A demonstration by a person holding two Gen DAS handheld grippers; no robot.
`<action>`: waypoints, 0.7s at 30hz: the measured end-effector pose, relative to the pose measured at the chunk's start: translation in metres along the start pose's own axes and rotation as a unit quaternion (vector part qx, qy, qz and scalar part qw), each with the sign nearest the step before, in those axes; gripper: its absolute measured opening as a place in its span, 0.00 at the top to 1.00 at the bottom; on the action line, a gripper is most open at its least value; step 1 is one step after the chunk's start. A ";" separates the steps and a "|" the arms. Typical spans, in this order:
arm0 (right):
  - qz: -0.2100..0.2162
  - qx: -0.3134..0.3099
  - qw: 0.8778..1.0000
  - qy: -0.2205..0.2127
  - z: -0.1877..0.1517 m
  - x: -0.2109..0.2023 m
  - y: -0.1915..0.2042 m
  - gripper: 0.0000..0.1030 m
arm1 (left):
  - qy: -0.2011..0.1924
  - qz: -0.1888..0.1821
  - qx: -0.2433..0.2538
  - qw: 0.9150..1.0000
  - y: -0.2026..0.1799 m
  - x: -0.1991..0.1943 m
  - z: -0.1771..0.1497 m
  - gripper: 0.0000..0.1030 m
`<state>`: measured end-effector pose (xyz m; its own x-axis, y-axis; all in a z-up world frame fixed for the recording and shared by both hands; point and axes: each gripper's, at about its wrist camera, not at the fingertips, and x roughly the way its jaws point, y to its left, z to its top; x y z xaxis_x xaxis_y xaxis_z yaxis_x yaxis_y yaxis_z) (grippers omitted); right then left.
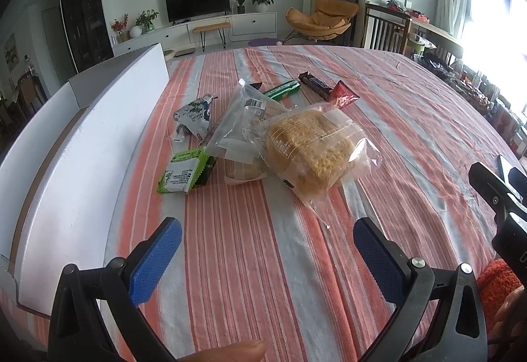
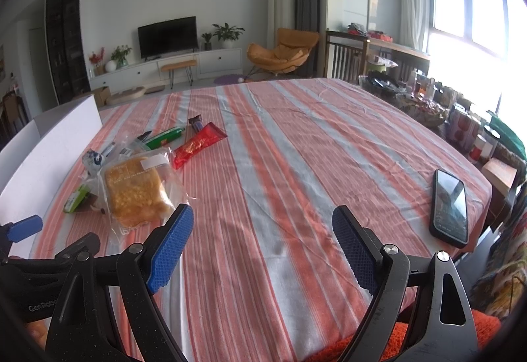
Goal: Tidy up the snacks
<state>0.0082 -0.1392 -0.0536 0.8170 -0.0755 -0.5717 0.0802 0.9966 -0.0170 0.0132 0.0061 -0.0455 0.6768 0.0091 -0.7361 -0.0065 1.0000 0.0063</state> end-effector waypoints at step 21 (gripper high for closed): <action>0.004 0.012 1.000 0.011 -0.005 -0.002 0.003 0.14 | 0.106 0.009 -0.001 0.994 0.009 0.050 -0.020 0.00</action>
<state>0.0045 -0.1360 -0.0567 0.8049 -0.0659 -0.5898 0.0869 0.9962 0.0072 0.0328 0.0154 -0.0957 0.5055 0.0260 -0.8624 -0.0192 0.9996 0.0189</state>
